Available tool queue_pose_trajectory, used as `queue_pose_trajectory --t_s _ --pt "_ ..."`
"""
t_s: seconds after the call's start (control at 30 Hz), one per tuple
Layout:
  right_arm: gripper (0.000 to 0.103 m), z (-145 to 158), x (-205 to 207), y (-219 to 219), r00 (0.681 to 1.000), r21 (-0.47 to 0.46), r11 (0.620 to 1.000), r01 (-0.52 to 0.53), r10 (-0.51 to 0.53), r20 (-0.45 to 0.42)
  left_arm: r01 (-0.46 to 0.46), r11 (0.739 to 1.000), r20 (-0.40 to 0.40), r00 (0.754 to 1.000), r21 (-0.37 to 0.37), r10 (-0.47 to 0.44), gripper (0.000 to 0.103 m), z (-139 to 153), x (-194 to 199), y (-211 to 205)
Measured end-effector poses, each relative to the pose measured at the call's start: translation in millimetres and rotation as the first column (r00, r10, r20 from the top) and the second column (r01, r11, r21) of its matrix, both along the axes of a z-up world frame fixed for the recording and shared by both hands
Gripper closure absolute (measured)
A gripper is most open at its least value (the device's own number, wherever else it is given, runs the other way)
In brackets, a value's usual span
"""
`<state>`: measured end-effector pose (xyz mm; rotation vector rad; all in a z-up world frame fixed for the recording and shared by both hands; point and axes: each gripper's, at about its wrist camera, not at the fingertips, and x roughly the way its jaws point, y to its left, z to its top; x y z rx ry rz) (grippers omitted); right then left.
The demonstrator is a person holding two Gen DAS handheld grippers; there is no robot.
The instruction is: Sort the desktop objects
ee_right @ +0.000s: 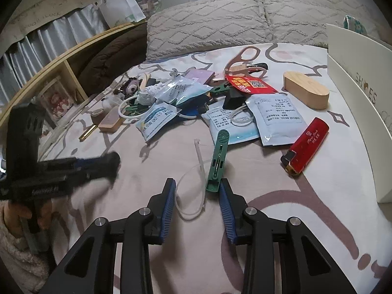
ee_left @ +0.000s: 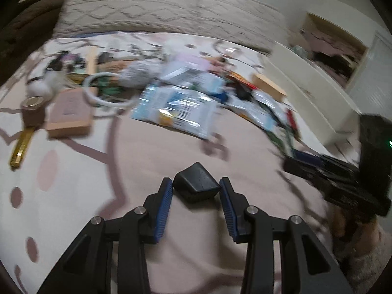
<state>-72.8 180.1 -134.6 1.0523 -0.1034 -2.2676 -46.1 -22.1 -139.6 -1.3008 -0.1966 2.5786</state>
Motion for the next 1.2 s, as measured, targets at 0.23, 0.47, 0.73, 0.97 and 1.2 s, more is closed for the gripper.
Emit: queue_pose_trajectory --t_s 0.23,0.47,0.73,0.97,1.2 --pt "0.067 -1.5 23.7 -0.4 0.999 0.017 0.999 -0.037 0.037 0.018 0.075 0.996 0.009 0.997 -0.038 -0.075 0.063 -2.9 6.6 17.2" --pt "0.057 -3.4 26.7 -3.2 0.999 0.045 0.998 -0.050 0.050 0.019 0.032 0.988 -0.009 0.999 -0.149 -0.034 0.049 -4.2 9.1 17.1" --pt "0.032 -0.6 35.1 -12.6 0.997 0.106 0.992 -0.063 0.066 -0.025 -0.016 0.980 -0.008 1.000 -0.201 0.015 0.030 -8.0 6.3 10.3" --pt "0.032 0.5 32.9 -7.2 0.999 0.120 0.992 -0.025 0.029 -0.029 -0.059 0.965 -0.011 0.998 -0.255 0.058 0.021 -6.3 7.6 2.0" --pt "0.032 1.7 30.3 -1.2 0.998 0.193 0.980 0.043 -0.034 -0.050 -0.097 0.966 -0.011 0.995 -0.238 0.098 0.012 -5.0 6.1 -15.5"
